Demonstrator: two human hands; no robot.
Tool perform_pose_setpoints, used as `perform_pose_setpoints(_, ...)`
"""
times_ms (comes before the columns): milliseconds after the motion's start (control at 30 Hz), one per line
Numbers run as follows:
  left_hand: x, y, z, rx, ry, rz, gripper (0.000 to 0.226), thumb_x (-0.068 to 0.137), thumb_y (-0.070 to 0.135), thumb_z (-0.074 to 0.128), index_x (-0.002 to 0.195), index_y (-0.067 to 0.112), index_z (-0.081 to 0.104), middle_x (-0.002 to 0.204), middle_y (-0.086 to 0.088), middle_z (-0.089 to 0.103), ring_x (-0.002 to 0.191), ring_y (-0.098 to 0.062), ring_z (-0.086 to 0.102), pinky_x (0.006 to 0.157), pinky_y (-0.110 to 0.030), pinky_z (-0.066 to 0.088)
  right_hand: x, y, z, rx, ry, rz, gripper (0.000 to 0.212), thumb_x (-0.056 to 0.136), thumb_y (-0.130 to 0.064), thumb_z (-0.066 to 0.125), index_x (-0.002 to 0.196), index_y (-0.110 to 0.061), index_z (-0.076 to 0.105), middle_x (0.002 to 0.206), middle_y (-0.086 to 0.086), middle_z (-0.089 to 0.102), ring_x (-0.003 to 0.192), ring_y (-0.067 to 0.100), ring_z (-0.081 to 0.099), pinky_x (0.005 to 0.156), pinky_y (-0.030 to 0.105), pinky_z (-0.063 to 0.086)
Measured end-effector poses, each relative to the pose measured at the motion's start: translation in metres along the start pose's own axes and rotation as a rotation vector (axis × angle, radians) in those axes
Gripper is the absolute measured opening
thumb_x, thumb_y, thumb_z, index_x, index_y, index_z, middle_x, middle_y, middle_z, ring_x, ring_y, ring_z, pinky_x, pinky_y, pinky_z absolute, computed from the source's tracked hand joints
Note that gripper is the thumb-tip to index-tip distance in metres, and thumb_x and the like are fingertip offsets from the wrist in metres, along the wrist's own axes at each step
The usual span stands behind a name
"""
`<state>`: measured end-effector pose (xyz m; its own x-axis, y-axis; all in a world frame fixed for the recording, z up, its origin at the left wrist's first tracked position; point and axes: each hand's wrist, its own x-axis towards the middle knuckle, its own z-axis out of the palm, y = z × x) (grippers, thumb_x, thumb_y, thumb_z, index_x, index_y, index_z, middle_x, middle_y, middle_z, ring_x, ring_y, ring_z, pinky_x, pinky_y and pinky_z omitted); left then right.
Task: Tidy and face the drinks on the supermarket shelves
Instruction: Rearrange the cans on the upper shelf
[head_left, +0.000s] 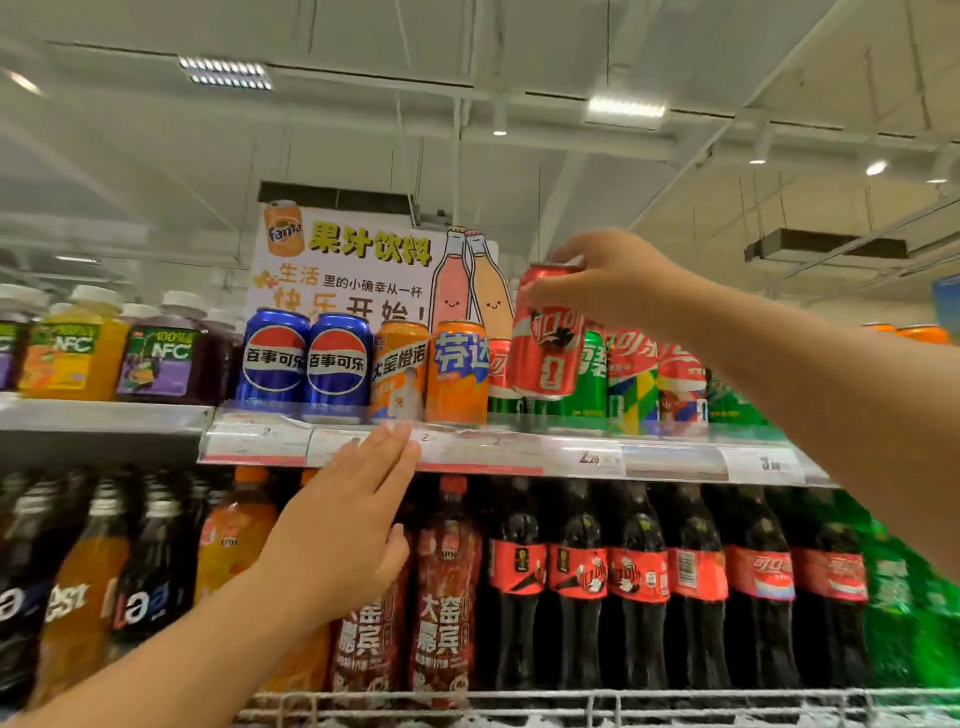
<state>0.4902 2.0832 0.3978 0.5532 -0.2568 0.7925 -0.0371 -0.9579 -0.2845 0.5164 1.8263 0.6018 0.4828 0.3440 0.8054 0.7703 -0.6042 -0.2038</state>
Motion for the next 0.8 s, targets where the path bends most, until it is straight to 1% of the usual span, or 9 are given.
perform_pose_setpoints(133, 0.001, 0.002, -0.002, -0.001, -0.019, 0.0, 0.083, 0.084, 0.028, 0.049, 0.153, 0.015, 0.004, 0.159, -0.001, -0.007, 0.148, -0.018, -0.008, 0.117, -0.034, -0.006, 0.021, 0.0, 0.015, -0.066, 0.015, 0.004, 0.041, 0.079, -0.051, 0.071, 0.104, -0.019, 0.065, 0.082, -0.005, 0.066, 0.074, 0.011, 0.062, 0.054, 0.023, 0.045)
perform_pose_setpoints(267, 0.0, 0.003, -0.003, 0.075, -0.019, 0.012, 0.089, 0.073, 0.021, 0.062, 0.151, 0.008, 0.022, 0.158, -0.01, 0.016, 0.147, -0.027, 0.017, 0.117, -0.043, 0.016, 0.038, 0.006, 0.035, -0.166, 0.004, 0.022, 0.041, 0.079, -0.051, 0.071, 0.104, -0.019, 0.066, 0.081, -0.005, 0.063, 0.072, 0.011, 0.06, 0.056, 0.025, 0.049)
perform_pose_setpoints(333, 0.0, 0.003, 0.0, 0.103, -0.023, 0.006, 0.09, 0.076, 0.023, 0.058, 0.151, 0.009, 0.011, 0.159, -0.011, 0.007, 0.148, -0.028, 0.01, 0.119, -0.043, 0.012, 0.044, 0.011, 0.043, -0.212, -0.003, 0.043, 0.042, 0.079, -0.052, 0.071, 0.104, -0.018, 0.066, 0.082, -0.004, 0.064, 0.072, 0.011, 0.06, 0.058, 0.026, 0.051)
perform_pose_setpoints(400, 0.001, 0.003, 0.007, 0.11, 0.003, 0.0, 0.091, 0.081, 0.024, 0.05, 0.149, 0.012, -0.01, 0.158, -0.009, -0.014, 0.148, -0.026, -0.01, 0.118, -0.042, -0.004, 0.048, 0.015, 0.05, -0.252, -0.012, 0.056, 0.044, 0.079, -0.053, 0.07, 0.103, -0.017, 0.067, 0.084, -0.002, 0.065, 0.072, 0.011, 0.059, 0.058, 0.027, 0.051)
perform_pose_setpoints(467, 0.002, 0.003, 0.01, 0.127, -0.017, -0.009, 0.09, 0.085, 0.024, 0.04, 0.139, 0.016, -0.032, 0.15, -0.004, -0.036, 0.14, -0.022, -0.032, 0.113, -0.038, -0.02, 0.05, 0.017, 0.056, -0.3, -0.039, 0.052, 0.044, 0.079, -0.055, 0.069, 0.1, -0.016, 0.067, 0.086, -0.001, 0.066, 0.072, 0.011, 0.059, 0.054, 0.025, 0.047)
perform_pose_setpoints(500, 0.002, 0.003, 0.011, 0.13, -0.023, -0.013, 0.09, 0.085, 0.024, 0.038, 0.136, 0.017, -0.035, 0.148, -0.003, -0.039, 0.137, -0.021, -0.037, 0.112, -0.037, -0.022, 0.05, 0.017, 0.058, -0.317, -0.056, 0.052, 0.044, 0.079, -0.055, 0.069, 0.098, -0.015, 0.068, 0.085, 0.001, 0.067, 0.073, 0.012, 0.06, 0.054, 0.025, 0.046)
perform_pose_setpoints(600, 0.001, 0.002, 0.011, 0.112, -0.002, -0.022, 0.089, 0.085, 0.023, 0.04, 0.137, 0.018, -0.032, 0.149, -0.002, -0.036, 0.134, -0.019, -0.039, 0.111, -0.037, -0.022, 0.052, 0.015, 0.058, -0.384, -0.138, 0.09, 0.049, 0.08, -0.059, 0.067, 0.095, -0.012, 0.069, 0.081, 0.002, 0.067, 0.072, 0.014, 0.061, 0.054, 0.025, 0.045)
perform_pose_setpoints(733, 0.001, 0.003, 0.012, 0.105, -0.013, -0.037, 0.09, 0.086, 0.025, 0.039, 0.135, 0.019, -0.036, 0.148, -0.002, -0.04, 0.133, -0.017, -0.042, 0.112, -0.035, -0.023, 0.051, 0.011, 0.058, -0.426, -0.248, 0.173, 0.056, 0.08, -0.061, 0.066, 0.108, -0.012, 0.068, 0.085, 0.002, 0.068, 0.074, 0.015, 0.064, 0.059, 0.026, 0.048)
perform_pose_setpoints(800, 0.002, 0.002, 0.012, 0.097, -0.023, -0.048, 0.09, 0.086, 0.025, 0.038, 0.134, 0.019, -0.038, 0.147, -0.001, -0.041, 0.132, -0.017, -0.044, 0.111, -0.034, -0.024, 0.049, 0.01, 0.059, -0.409, -0.251, 0.193, 0.055, 0.081, -0.059, 0.065, 0.11, -0.013, 0.067, 0.084, 0.001, 0.069, 0.07, 0.013, 0.065, 0.054, 0.024, 0.046)
